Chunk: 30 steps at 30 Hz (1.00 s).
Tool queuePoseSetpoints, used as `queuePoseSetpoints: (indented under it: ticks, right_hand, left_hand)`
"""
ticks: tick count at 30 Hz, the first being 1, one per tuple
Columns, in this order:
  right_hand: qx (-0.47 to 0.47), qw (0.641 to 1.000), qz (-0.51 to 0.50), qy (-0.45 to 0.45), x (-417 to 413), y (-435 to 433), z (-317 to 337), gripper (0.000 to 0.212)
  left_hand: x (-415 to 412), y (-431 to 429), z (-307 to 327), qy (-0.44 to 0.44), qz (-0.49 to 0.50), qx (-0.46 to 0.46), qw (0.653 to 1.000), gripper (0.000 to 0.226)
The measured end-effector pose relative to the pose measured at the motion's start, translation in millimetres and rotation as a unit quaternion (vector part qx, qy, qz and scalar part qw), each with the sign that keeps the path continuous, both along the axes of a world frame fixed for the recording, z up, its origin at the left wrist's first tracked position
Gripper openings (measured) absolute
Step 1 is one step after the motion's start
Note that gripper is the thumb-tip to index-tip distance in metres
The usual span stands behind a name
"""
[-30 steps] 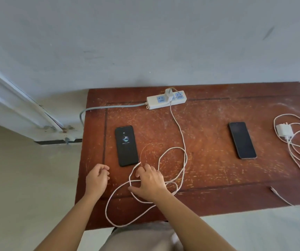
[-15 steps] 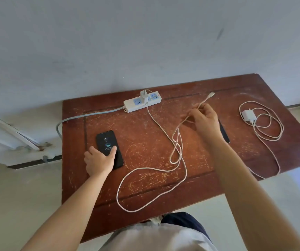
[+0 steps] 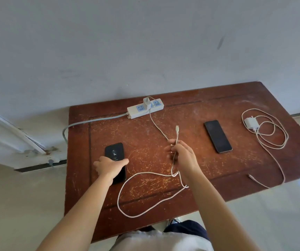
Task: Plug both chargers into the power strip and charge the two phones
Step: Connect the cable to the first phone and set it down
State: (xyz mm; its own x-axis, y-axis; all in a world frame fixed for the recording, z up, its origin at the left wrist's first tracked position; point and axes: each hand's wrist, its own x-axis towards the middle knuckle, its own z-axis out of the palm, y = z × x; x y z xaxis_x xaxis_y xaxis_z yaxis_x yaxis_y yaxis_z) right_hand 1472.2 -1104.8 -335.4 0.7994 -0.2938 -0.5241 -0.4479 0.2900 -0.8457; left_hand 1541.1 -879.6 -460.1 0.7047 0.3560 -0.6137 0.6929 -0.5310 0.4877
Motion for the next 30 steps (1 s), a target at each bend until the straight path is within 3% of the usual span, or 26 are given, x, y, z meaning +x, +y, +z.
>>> queuePoseSetpoints:
  ticks: [2, 4, 7, 9, 13, 15, 18, 23, 26, 30]
  right_hand:
    - [-0.002, 1.000, 0.006, 0.000, 6.9, 0.2, 0.2, 0.027]
    - [-0.018, 1.000, 0.022, -0.009, 15.7, 2.0, 6.5, 0.031]
    - [-0.041, 0.996, 0.055, -0.052, 26.2, 4.3, 20.0, 0.035]
    - [-0.022, 0.995, 0.066, -0.071, 29.9, 3.1, 27.7, 0.031]
    - [0.032, 0.991, 0.077, -0.106, 33.2, -5.6, 40.2, 0.025]
    - [0.047, 0.987, 0.087, -0.124, 34.9, -12.5, 46.2, 0.025]
    - [0.059, 0.984, 0.097, -0.134, 37.9, -23.9, 54.2, 0.026]
    - [0.048, 0.982, 0.121, -0.134, 34.1, -35.1, 58.2, 0.034]
    - [0.026, 0.978, 0.143, -0.151, 27.8, -37.0, 58.4, 0.032]
    - [0.004, 0.969, 0.159, -0.190, 22.3, -38.0, 62.4, 0.029]
  left_hand:
    - [-1.6, 4.5, 17.0, -0.006, 0.084, -0.164, 0.983, 0.080]
    - [-2.5, 7.6, 46.2, -0.002, 0.171, -0.331, 0.928, 0.065]
    - [-3.0, 10.5, 94.9, -0.058, 0.206, -0.493, 0.844, 0.045]
    - [-1.1, 8.1, 121.5, -0.101, 0.191, -0.546, 0.809, 0.039]
    - [8.0, -9.5, 161.0, -0.182, 0.186, -0.606, 0.752, 0.061]
    - [13.3, -18.8, 172.7, -0.193, 0.209, -0.665, 0.690, 0.068]
    - [20.3, -32.5, 184.3, -0.207, 0.228, -0.731, 0.609, 0.060]
    - [19.7, -57.0, 196.6, -0.181, 0.182, -0.793, 0.553, 0.049]
    - [16.7, -65.9, 195.0, -0.173, 0.168, -0.803, 0.546, 0.055]
    - [18.7, -72.8, 189.5, -0.226, 0.175, -0.783, 0.552, 0.051]
